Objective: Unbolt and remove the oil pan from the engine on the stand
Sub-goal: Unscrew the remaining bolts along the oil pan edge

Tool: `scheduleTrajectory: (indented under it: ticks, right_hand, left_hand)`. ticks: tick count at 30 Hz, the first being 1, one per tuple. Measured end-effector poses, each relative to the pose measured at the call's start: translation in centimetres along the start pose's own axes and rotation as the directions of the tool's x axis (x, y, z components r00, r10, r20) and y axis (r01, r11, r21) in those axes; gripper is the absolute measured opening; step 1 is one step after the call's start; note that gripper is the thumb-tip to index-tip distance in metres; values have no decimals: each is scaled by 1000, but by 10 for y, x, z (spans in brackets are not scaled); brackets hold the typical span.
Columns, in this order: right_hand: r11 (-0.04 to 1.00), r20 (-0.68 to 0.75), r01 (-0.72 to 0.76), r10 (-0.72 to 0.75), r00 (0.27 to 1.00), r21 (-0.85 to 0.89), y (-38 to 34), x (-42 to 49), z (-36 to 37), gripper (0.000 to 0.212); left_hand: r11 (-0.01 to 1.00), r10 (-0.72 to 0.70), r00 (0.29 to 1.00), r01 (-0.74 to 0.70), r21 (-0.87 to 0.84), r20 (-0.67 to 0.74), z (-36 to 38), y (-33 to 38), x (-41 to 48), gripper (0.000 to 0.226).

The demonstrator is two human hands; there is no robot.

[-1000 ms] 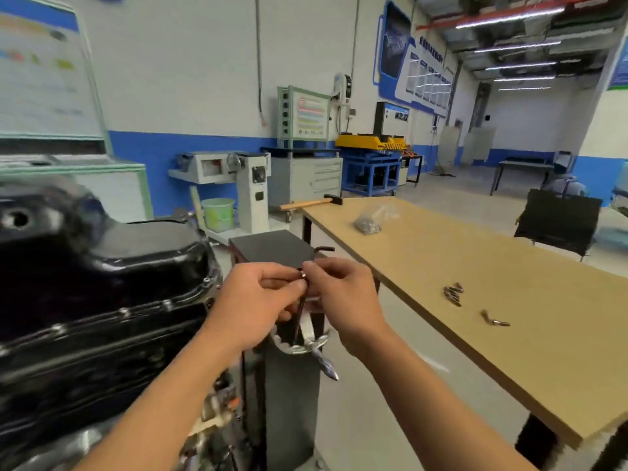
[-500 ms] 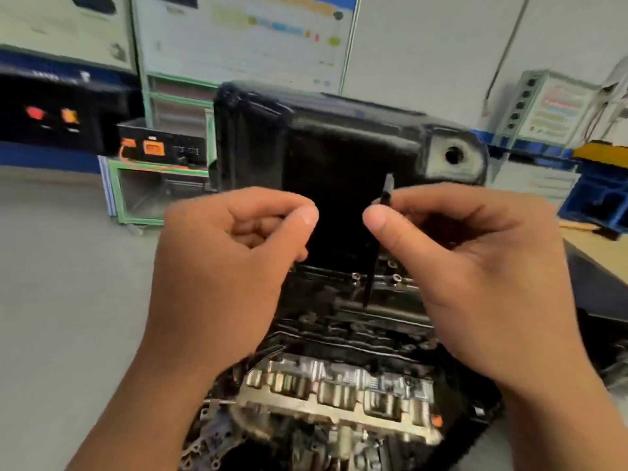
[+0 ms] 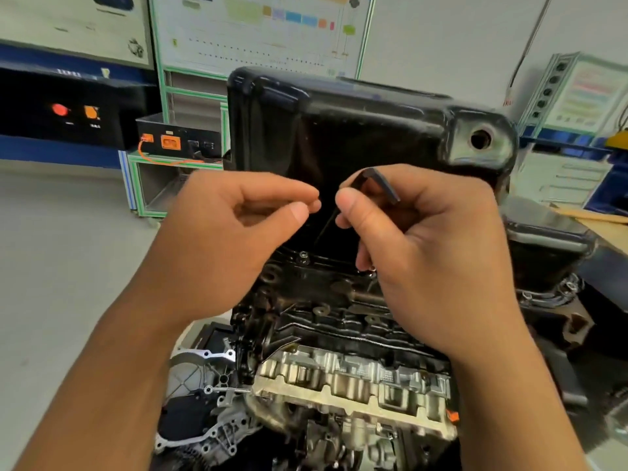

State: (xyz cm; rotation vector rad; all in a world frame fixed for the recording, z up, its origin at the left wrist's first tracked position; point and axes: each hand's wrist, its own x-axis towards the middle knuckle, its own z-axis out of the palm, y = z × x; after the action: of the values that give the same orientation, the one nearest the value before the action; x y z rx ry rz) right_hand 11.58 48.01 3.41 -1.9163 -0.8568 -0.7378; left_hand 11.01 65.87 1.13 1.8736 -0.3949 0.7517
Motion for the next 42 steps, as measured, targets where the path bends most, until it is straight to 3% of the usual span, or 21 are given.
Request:
scheduleTrajectory:
  ticks: [2, 6, 11, 20, 31, 36, 42]
  right_hand:
    - [999, -3, -44, 44, 999, -3, 3, 1, 4, 20]
    - [997, 8, -74, 74, 997, -8, 5, 2, 10, 22]
    - [998, -31, -60, 61, 998, 22, 4, 3, 7, 20]
    - [998, 39, -65, 65, 997, 7, -2, 5, 21, 21]
    - [1000, -45, -12, 13, 999, 17, -4, 7, 26, 19]
    - [990, -71, -60, 69, 995, 126, 2, 8, 32, 11]
    - [993, -43, -38, 43, 998, 112, 8, 4, 31, 13]
  left_hand:
    - [1000, -5, 999, 7, -28, 49, 6, -4, -6, 27]
    - [999, 36, 999, -37, -24, -29, 17, -14, -12, 31]
    - [996, 55, 998, -56, -68, -24, 17, -18, -12, 28]
    - [985, 116, 993, -117, -123, -13, 17, -22, -12, 27]
    - [958, 107, 994, -105, -265, -7, 17, -27, -6, 21]
    - [963, 91, 996, -85, -256, 14, 18, -29, -4, 19]
    - [978, 85, 993, -68, -197, 78, 10, -29, -1, 16]
